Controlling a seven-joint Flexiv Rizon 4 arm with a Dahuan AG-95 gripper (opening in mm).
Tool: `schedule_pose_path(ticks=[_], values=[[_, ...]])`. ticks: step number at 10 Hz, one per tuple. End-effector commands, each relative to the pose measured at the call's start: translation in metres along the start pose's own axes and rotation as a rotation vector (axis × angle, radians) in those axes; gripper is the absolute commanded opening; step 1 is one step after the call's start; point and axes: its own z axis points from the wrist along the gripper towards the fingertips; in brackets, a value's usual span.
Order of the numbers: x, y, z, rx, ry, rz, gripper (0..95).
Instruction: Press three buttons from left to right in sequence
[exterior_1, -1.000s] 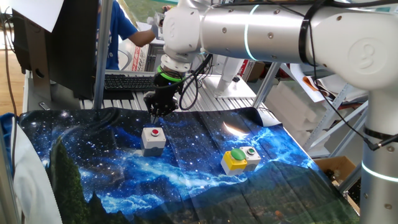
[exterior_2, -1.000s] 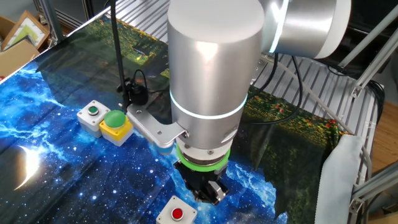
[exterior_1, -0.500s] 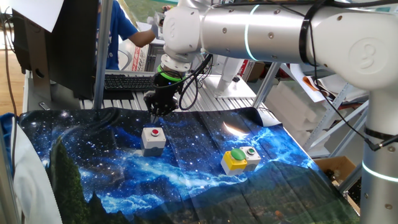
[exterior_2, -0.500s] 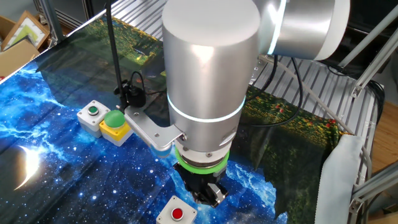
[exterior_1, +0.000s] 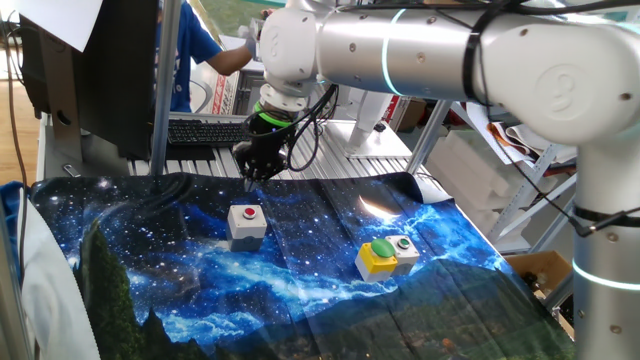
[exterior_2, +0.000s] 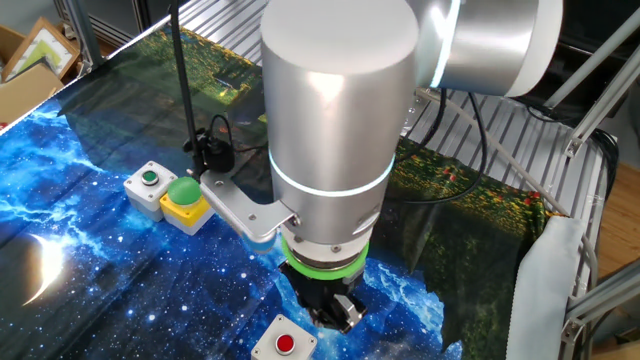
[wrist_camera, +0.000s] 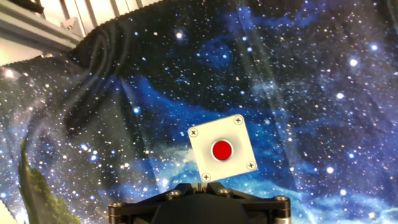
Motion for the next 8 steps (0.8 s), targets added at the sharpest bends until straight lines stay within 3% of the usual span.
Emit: schedule_pose_path(ticks=[1,4,8], values=[[-0.0085,0.0011,-0.0023,0.012,-0.001,0.000,0.0],[-0.0161,-0.0016,-0.0006,0.015,0.003,-0.004,0.0],[-0.0159,-0.0017,0.0044,0.022,-0.001,0.005,0.0]])
